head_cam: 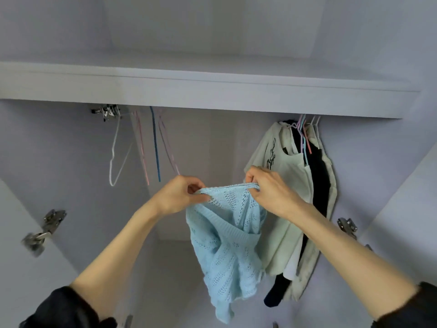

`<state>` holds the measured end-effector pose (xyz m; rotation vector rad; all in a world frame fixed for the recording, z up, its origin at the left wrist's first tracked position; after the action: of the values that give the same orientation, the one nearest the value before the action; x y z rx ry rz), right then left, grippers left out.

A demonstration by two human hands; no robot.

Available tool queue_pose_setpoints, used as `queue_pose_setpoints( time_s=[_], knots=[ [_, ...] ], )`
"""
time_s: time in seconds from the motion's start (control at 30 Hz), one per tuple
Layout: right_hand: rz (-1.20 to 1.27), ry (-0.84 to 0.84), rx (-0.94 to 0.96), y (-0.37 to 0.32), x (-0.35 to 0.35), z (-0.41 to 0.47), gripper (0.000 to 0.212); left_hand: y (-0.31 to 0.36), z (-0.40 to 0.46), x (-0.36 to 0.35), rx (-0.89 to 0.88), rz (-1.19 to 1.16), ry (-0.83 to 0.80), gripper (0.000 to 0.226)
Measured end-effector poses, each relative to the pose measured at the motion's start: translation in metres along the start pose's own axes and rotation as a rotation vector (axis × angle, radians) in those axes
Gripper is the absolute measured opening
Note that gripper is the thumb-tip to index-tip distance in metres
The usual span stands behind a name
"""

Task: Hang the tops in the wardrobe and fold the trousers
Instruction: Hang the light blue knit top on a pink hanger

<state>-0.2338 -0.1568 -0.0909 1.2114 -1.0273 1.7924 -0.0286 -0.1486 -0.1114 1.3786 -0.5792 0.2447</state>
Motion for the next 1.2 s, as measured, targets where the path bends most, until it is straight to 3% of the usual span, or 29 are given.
queue_pose_setpoints(
  time_s=[0.27, 0.5, 0.63, 0.77, 0.83, 0.9, 1.0, 1.2],
  knots=[
    [-0.056, 0.000, 0.029, 0.015, -0.042, 0.030, 0.018, 0.015, -0.022, 0.049, -0.002, 0.210, 0.435, 0.005],
    [-0.004, -0.104, -0.114, 0.043, -0.082, 0.039, 0.021, 0.002, -0.063, 0.096, 0.107, 0.093, 0.749, 0.010],
    [0.290, -0.162, -0.054, 0.001, -0.097, 0.050, 0.012, 0.000, -0.077, 0.104, 0.128, 0.136, 0.646, 0.015],
    [0.603, -0.328, 0.190, -0.104, -0.103, 0.042, 0.047, -0.004, -0.078, 0.099, 0.129, 0.172, 0.548, 0.028],
    [0.600, -0.300, 0.310, -0.147, -0.105, 0.042, 0.041, -0.006, -0.079, 0.102, 0.129, 0.183, 0.522, 0.032],
    [0.587, -0.233, 0.340, -0.170, -0.108, 0.049, 0.018, -0.006, -0.083, 0.109, 0.123, 0.185, 0.513, 0.032],
    [0.590, -0.222, 0.287, -0.176, -0.122, 0.064, 0.033, -0.007, -0.092, 0.128, 0.113, 0.127, 0.535, 0.027],
    [0.382, -0.254, 0.299, -0.177, -0.151, 0.075, 0.021, -0.020, -0.106, 0.167, 0.085, 0.071, 0.642, 0.026]
  ],
)
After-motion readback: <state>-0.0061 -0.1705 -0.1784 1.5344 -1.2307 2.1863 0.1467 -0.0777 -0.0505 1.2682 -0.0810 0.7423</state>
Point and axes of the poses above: each hand's wrist, its own z-axis towards the middle knuckle, its own x-axis out of the back of the hand, y = z × x, the point moved 4 cm from there along z, towards the middle knuckle, and after that the axes turned 8 degrees about -z, right-handed, at the moved point
